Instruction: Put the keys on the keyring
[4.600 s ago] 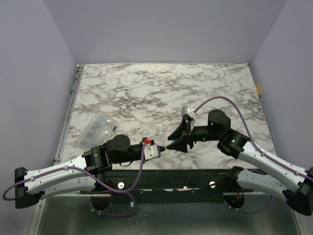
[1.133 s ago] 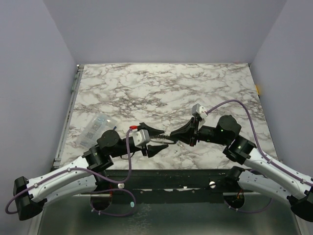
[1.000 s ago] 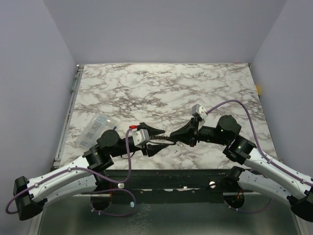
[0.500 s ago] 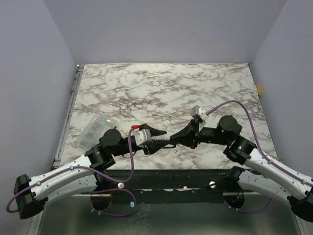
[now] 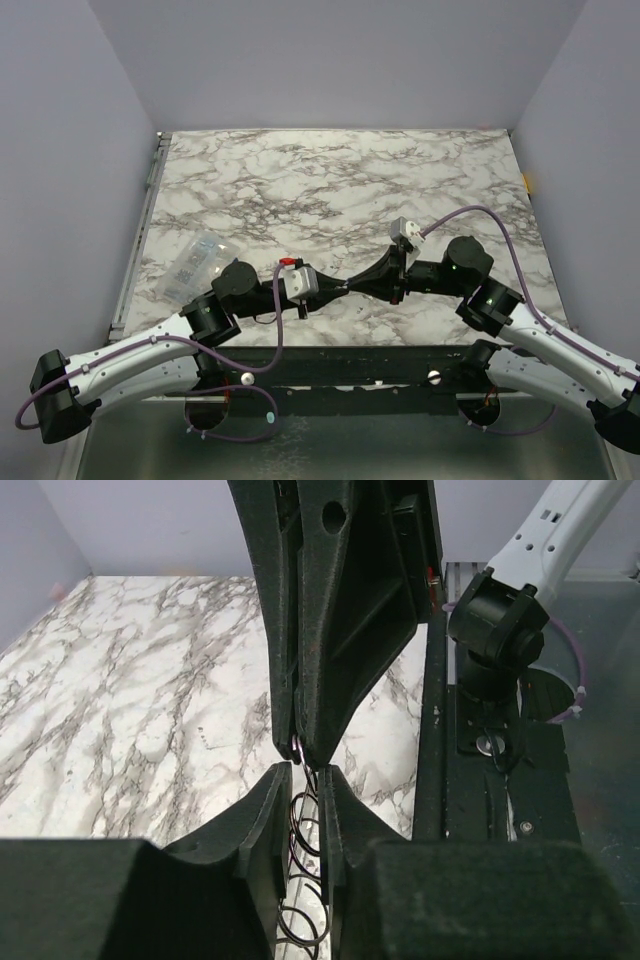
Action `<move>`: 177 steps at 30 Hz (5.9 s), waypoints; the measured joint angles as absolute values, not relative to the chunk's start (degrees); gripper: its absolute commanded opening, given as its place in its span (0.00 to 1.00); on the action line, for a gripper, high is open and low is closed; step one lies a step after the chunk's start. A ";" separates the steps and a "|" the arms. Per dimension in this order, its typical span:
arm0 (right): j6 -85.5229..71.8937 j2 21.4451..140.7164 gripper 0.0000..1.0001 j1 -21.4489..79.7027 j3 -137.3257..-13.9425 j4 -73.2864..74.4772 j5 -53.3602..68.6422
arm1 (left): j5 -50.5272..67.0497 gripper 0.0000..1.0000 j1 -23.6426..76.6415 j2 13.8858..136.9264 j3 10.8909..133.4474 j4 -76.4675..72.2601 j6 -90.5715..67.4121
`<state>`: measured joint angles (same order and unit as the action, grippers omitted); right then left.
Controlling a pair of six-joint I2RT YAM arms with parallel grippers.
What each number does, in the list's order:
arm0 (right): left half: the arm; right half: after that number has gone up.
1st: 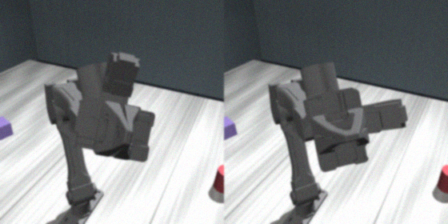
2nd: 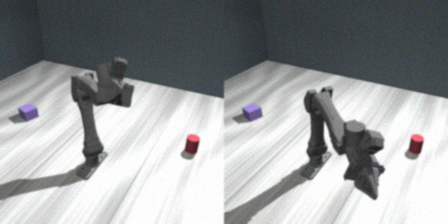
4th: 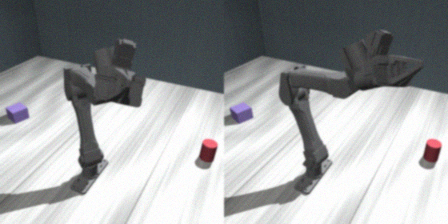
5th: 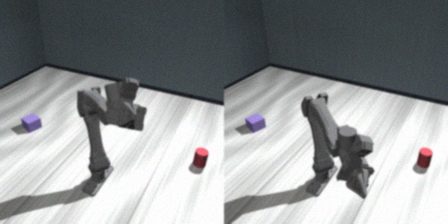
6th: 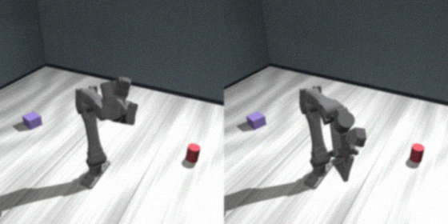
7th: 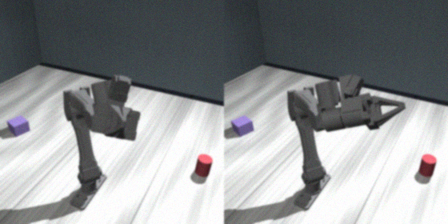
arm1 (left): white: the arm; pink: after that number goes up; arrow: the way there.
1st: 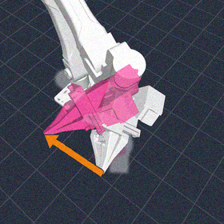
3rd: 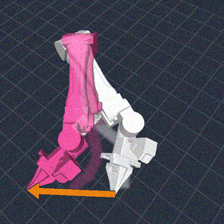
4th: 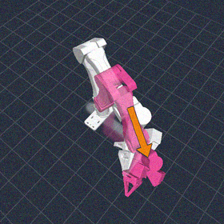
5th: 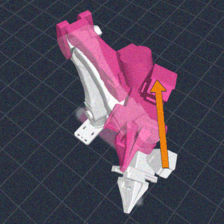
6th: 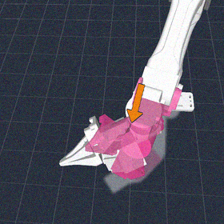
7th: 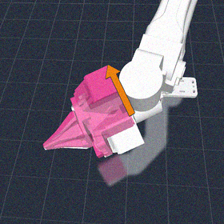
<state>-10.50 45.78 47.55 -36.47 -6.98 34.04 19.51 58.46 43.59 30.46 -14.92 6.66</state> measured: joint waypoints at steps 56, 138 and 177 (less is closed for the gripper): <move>-18.44 42.19 0.64 47.64 -42.30 16.25 1.61 | 15.29 0.00 62.94 36.58 26.41 4.73 59.00; 14.68 53.91 0.37 65.30 -40.34 10.68 15.75 | 31.03 0.00 61.08 42.46 30.83 4.82 42.63; 22.59 56.31 0.01 76.55 -41.60 9.74 -12.21 | 23.44 0.28 60.01 43.51 29.19 -1.04 38.83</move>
<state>22.59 56.31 76.55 -41.60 9.74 -12.21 23.44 60.01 43.51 29.19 -1.04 38.83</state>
